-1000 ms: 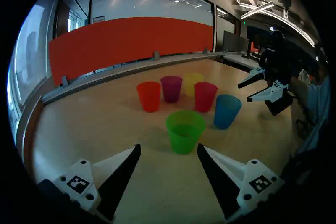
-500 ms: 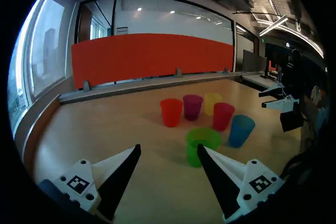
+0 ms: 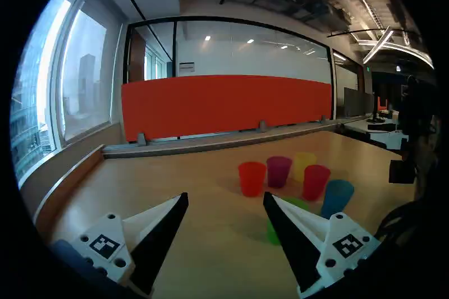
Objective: Pour water
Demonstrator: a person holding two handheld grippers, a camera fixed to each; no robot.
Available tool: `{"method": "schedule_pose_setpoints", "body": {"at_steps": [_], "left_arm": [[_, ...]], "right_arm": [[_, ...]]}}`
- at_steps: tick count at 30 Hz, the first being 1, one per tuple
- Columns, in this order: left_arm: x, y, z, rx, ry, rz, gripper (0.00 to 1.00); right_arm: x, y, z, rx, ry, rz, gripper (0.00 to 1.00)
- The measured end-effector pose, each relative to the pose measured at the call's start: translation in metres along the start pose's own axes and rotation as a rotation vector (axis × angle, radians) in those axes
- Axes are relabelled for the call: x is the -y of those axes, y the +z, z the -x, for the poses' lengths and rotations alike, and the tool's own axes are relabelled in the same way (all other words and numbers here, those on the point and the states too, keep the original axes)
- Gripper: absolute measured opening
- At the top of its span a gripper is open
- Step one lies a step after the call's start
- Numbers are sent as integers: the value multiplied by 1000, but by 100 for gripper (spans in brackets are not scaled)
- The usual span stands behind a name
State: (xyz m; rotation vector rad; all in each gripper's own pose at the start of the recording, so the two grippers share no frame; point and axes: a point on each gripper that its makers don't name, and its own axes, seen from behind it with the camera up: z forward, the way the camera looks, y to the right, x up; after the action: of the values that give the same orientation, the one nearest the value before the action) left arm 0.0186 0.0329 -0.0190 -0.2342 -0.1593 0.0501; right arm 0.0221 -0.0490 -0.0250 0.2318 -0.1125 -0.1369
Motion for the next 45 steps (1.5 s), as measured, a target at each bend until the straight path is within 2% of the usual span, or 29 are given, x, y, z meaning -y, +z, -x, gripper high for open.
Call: {"method": "schedule_pose_setpoints", "body": {"at_steps": [6,15,21,27,34,45], "left_arm": [[4,-2,-8,-51,-19,-43,100],[3,-7,-31,-133,-9,-87,100],[5,-10,-42,-174,-7,-125,100],[13,-15,-55,-221,6,-181,100],[21,-19,-63,-256,9,-225,100],[27,-21,-58,-267,47,-285,100]], "right_arm": [[-20,1,-14,-57,28,99,100],[-40,-7,-19,-125,51,216,100],[-47,-15,-24,-166,62,266,100],[-52,-23,-25,-189,81,297,100],[-58,-28,-15,-173,94,327,100],[-61,-36,-21,-192,92,351,100]]}}
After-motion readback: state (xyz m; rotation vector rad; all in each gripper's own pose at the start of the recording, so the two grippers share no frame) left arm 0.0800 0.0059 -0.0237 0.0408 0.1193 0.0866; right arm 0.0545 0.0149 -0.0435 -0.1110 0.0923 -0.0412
